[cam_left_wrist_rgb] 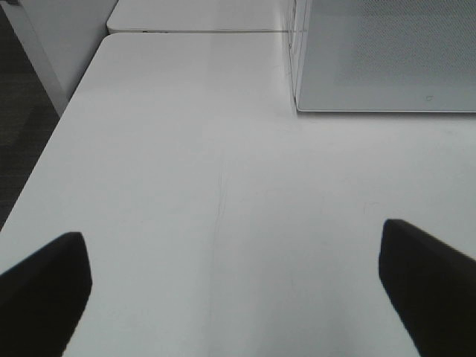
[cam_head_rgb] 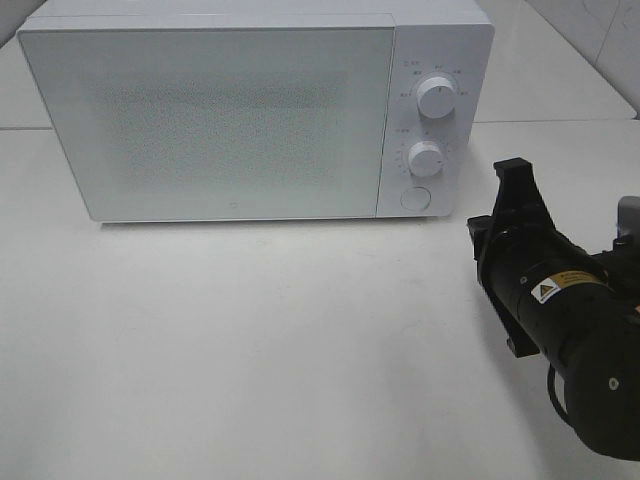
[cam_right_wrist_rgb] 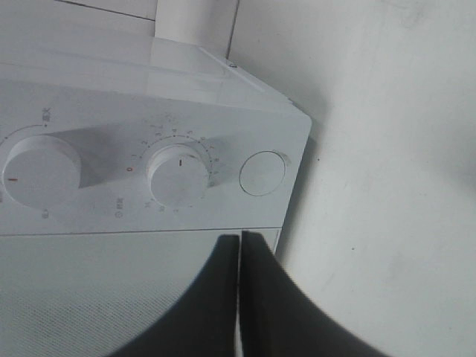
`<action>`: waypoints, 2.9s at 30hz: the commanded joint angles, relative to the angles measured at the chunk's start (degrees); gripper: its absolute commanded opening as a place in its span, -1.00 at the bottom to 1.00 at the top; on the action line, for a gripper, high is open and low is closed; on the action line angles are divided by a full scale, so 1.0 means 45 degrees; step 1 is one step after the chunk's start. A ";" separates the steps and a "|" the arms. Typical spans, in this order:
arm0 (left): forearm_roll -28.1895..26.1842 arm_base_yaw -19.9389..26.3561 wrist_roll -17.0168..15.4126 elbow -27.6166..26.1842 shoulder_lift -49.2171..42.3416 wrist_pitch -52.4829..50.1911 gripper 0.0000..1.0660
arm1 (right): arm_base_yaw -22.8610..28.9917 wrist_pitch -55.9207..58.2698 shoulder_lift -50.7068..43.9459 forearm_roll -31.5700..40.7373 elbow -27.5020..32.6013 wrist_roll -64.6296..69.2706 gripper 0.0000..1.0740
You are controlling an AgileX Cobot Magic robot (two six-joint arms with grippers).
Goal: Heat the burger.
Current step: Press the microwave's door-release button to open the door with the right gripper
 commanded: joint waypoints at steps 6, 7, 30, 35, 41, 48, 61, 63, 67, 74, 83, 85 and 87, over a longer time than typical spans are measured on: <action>0.0038 0.0025 -0.0025 -0.0013 -0.0255 0.0013 0.84 | 0.0051 0.0216 -0.0051 -0.0191 -0.0127 0.0891 -1.00; 0.0038 0.0025 -0.0025 -0.0013 -0.0255 0.0013 0.84 | 0.0051 0.0357 -0.0051 -0.0178 -0.0127 0.0891 -1.00; 0.0051 0.0025 -0.0025 -0.0013 -0.0255 0.0013 0.84 | -0.1108 0.1502 0.2445 -0.1884 -0.2839 0.1095 -1.00; 0.0051 0.0025 -0.0025 -0.0013 -0.0255 0.0013 0.84 | -0.1732 0.1681 0.3005 -0.2737 -0.3629 0.1108 -1.00; 0.0051 0.0025 -0.0025 -0.0013 -0.0255 0.0013 0.84 | -0.2406 0.1808 0.3489 -0.3170 -0.4176 0.1133 -1.00; 0.0051 0.0025 -0.0025 -0.0013 -0.0255 0.0013 0.84 | -0.2890 0.2496 0.4023 -0.3552 -0.4877 0.1146 -1.00; 0.0051 0.0025 -0.0025 -0.0013 -0.0255 0.0013 0.84 | -0.3476 0.2878 0.4533 -0.3718 -0.5806 0.1044 -1.00; 0.0051 0.0025 -0.0025 -0.0013 -0.0242 0.0013 0.84 | -0.3667 0.3081 0.4545 -0.3743 -0.5959 0.1019 -1.00; 0.0051 0.0025 -0.0025 -0.0013 -0.0178 0.0013 0.84 | -0.3820 0.3081 0.4545 -0.3769 -0.6035 0.1019 -1.00; 0.0051 0.0025 -0.0025 -0.0013 -0.0178 0.0013 0.84 | -0.3845 0.3081 0.5004 -0.3858 -0.6303 0.1146 -1.00; 0.0051 0.0025 -0.0025 -0.0013 -0.0178 0.0013 0.84 | -0.3845 0.1222 0.5182 -0.3692 -0.6506 0.1082 -1.00; 0.0051 0.0025 -0.0025 -0.0013 -0.0178 0.0013 0.84 | -0.3845 0.1070 0.5182 -0.3489 -0.6506 0.1082 -1.00; 0.0051 0.0025 -0.0025 -0.0013 -0.0178 0.0013 0.84 | -0.3845 0.1057 0.5182 -0.3412 -0.6506 0.1082 -1.00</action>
